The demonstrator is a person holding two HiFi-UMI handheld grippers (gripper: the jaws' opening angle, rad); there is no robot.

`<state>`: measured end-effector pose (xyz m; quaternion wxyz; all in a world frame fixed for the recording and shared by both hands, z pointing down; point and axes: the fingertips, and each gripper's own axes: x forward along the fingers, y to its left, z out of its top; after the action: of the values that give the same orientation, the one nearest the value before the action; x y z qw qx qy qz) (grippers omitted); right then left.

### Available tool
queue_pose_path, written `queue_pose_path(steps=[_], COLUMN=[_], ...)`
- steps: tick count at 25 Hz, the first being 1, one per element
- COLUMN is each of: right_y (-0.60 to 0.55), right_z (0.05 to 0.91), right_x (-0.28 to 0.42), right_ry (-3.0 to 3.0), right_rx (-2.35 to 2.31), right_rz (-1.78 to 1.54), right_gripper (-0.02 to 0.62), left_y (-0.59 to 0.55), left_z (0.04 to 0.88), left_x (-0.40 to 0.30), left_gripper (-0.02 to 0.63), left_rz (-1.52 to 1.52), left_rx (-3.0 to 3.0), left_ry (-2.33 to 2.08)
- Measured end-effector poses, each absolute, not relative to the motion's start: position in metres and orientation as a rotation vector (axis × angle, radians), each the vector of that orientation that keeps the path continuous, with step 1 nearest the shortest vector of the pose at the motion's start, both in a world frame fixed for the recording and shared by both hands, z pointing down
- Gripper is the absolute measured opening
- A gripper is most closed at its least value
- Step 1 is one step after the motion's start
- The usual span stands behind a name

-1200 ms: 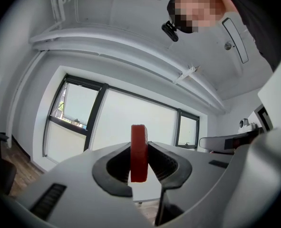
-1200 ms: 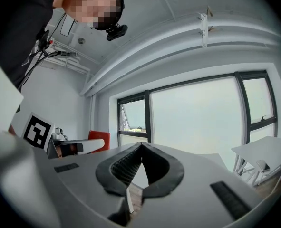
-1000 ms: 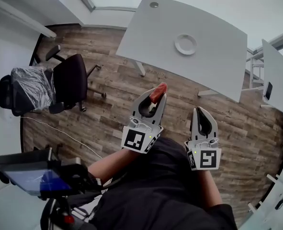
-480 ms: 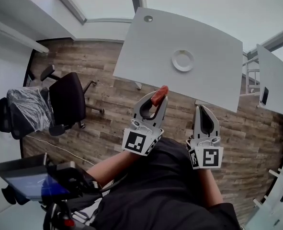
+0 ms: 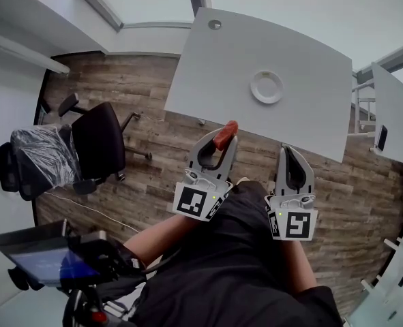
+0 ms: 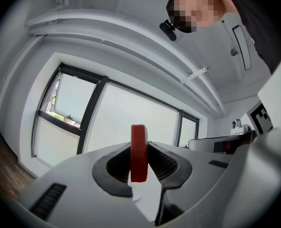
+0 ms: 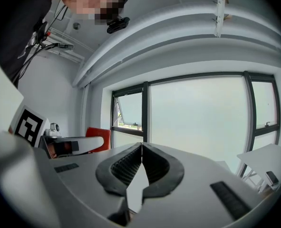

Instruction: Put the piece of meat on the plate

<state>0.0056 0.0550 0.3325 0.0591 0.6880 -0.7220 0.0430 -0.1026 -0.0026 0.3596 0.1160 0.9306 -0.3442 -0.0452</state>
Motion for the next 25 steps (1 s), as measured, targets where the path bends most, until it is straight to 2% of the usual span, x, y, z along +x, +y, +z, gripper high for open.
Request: queue_pose_path(steps=[7,14,25], right_y=[0.059,0.041,0.026], right_z=[0.33,0.326,0.326], right_x=[0.044,0.039,0.077], right_ry=[-2.23,-2.327,-2.345], right_rx=[2.148,2.067,2.094], right_rz=[0.157,0.155,0.167], right_gripper=[0.006,0.006,0.006], left_y=[-0.003,-0.009,-0.028], left_z=[0.358,0.368,0.364], left_x=[-0.08,-0.071,-0.023], left_gripper=[0.098,0.097,0.097], left_rz=[-0.112,-0.055,-0.041], left_rx=[2.676,2.66,2.697], left_ry=[-1.049,-1.064,-1.039])
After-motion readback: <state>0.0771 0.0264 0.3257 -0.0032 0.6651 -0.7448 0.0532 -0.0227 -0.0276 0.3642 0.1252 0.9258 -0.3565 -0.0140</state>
